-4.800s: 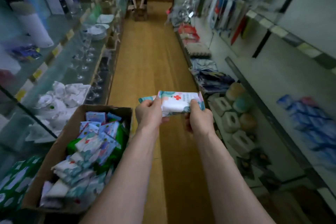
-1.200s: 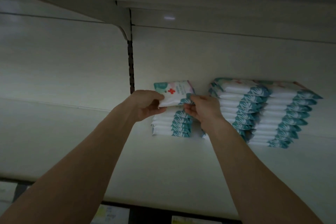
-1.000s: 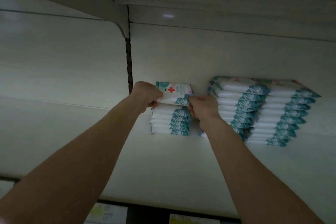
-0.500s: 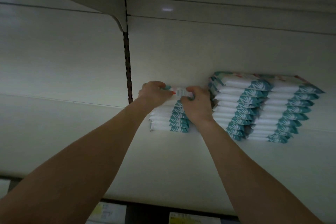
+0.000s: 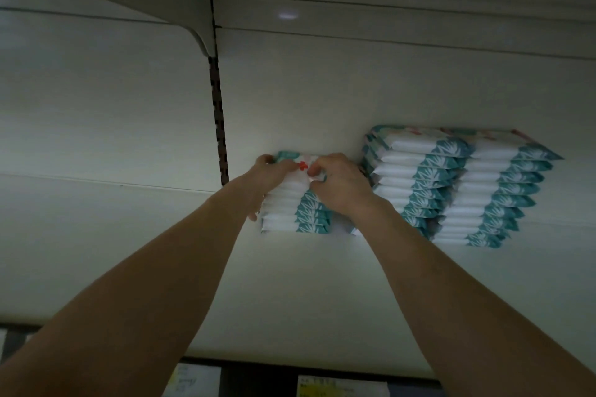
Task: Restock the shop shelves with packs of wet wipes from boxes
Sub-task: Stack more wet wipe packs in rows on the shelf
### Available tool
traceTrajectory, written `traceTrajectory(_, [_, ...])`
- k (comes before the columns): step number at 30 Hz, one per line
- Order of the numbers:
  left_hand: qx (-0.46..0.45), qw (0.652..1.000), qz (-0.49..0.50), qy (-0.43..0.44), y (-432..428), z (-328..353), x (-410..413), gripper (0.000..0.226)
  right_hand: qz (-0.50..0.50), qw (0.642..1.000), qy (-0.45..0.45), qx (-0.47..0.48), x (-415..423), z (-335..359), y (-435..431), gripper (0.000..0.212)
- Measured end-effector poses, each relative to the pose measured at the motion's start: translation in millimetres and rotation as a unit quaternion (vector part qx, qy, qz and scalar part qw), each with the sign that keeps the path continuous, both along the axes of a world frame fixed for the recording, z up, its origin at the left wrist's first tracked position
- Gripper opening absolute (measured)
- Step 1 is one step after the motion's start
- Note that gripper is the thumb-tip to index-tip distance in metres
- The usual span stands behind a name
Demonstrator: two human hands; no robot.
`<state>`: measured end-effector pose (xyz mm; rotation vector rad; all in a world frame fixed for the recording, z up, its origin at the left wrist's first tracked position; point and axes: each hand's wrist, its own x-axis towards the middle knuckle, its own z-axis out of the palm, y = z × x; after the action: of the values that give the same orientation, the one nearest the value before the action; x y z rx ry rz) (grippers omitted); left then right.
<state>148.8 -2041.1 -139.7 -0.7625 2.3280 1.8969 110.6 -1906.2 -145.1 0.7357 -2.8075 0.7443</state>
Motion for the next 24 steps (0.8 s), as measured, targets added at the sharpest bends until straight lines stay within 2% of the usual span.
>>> traceTrajectory(4, [0.045,0.999,0.008,-0.011,-6,-10,-3,0.060,0.006,0.999,-0.003,0.032,1,10,-1,0.026])
traceTrajectory(14, [0.068,0.997,-0.031,-0.008,4,-13,-6,0.060,-0.017,0.996,-0.021,0.089,6,28,4,0.032])
traceTrajectory(19, [0.060,0.997,-0.049,-0.021,11,-14,-16,0.068,-0.034,0.995,-0.033,0.084,5,28,13,0.032])
traceTrajectory(21, [0.009,0.999,-0.051,-0.006,9,-16,-19,0.071,-0.032,0.995,-0.041,0.083,4,26,13,0.032])
traceTrajectory(24, [-0.192,0.975,-0.055,0.097,6,-18,-25,0.081,-0.017,0.994,-0.046,0.097,1,22,12,0.040])
